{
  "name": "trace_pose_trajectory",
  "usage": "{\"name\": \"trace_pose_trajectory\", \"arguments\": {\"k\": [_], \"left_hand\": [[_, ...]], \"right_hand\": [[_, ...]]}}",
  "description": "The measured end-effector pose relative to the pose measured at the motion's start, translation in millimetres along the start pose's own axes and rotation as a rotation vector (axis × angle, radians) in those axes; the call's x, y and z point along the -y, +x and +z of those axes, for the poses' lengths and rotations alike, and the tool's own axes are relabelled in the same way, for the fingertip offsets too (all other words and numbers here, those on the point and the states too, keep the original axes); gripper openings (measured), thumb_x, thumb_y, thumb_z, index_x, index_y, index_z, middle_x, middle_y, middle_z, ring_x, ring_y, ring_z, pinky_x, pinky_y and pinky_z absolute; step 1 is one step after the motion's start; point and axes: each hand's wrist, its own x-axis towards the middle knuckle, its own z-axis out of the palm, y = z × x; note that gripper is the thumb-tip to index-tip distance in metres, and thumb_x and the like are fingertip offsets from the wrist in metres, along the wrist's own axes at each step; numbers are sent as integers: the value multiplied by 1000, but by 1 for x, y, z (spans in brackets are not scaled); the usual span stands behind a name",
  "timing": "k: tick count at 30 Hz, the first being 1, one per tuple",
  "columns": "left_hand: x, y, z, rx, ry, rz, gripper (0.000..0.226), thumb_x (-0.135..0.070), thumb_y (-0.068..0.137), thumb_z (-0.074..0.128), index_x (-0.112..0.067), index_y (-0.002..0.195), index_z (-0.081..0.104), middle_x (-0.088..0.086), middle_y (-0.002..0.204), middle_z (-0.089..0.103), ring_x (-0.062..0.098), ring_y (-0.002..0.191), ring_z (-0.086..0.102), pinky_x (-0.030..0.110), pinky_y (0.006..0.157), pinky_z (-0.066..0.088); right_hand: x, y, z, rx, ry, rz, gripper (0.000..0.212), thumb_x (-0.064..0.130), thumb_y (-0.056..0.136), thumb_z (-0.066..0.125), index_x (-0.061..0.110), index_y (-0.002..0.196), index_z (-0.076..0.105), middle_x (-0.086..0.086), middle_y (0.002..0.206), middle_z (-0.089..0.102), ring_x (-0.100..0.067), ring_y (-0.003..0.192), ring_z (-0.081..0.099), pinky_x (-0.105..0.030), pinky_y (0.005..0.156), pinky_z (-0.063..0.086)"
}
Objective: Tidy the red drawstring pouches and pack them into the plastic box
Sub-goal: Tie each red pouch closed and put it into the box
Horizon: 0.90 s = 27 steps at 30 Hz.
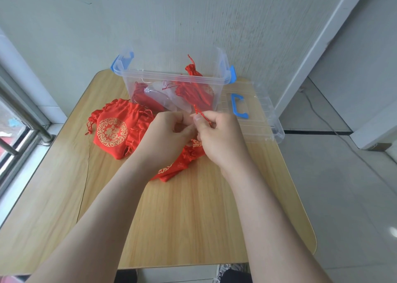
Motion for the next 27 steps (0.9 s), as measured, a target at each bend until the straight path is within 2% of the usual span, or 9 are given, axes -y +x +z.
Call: {"name": "trace_pose_trajectory", "arguments": {"k": [3,5,7,10,15,19,22,25,27], "left_hand": [[-2,-1,-1,0,-44,-38,20,-19,104,67,-12,90,80,-11,69,74,3,65,66,14,63,49],[-2,-2,-2,7,-100,-112,18,-18,103,69,-9,94,81,-7,71,75,7,68,65,17,64,49],[-1,-2,-4,21,-171,-204,14,-17,101,72,-7,97,81,-1,79,78,11,75,67,26,70,52],[-1,-2,-5,37,-231,-312,15,-19,99,73,-6,102,80,2,89,81,12,83,70,31,79,56],[1,1,-5,-11,-166,-395,15,-17,95,75,-3,97,79,6,80,78,9,71,68,32,77,60],[-1,0,-5,3,-55,-377,10,-13,91,74,-4,90,79,0,70,74,8,65,65,27,69,59],[-2,-5,-4,52,-20,-354,10,-11,91,71,-4,89,79,1,70,74,10,67,65,30,72,59],[-5,-13,-4,71,-2,-303,11,-12,92,73,-4,86,78,4,74,76,11,69,66,31,72,59],[-7,-20,-2,76,13,-257,12,-10,92,72,-3,85,78,5,75,77,12,69,67,34,72,61]], "right_hand": [[2,-1,1,2,14,12,34,45,95,54,21,95,79,2,70,73,-25,71,69,-48,74,61],[3,-1,3,-22,45,53,33,44,93,54,24,94,80,-1,79,77,-27,82,74,-52,83,62],[1,0,2,-55,61,94,26,38,98,56,28,92,79,6,80,75,-22,83,74,-48,86,62],[-1,1,-2,-64,111,145,28,29,106,57,24,87,77,8,69,69,-20,74,68,-43,80,59],[1,2,-8,-72,153,189,39,30,111,48,24,82,74,7,65,71,-16,69,64,-41,78,56],[3,-1,-6,-20,208,197,42,30,111,48,22,79,74,3,70,69,-15,62,66,-34,66,48],[3,-6,-5,44,308,185,39,28,110,52,18,79,74,7,55,60,-14,58,59,-32,62,45],[1,-15,-9,82,267,169,38,30,112,52,18,84,75,18,49,55,-6,58,54,-23,62,43],[3,-25,-14,90,252,154,37,28,113,52,12,91,76,19,46,53,0,50,51,-16,55,41]]}}
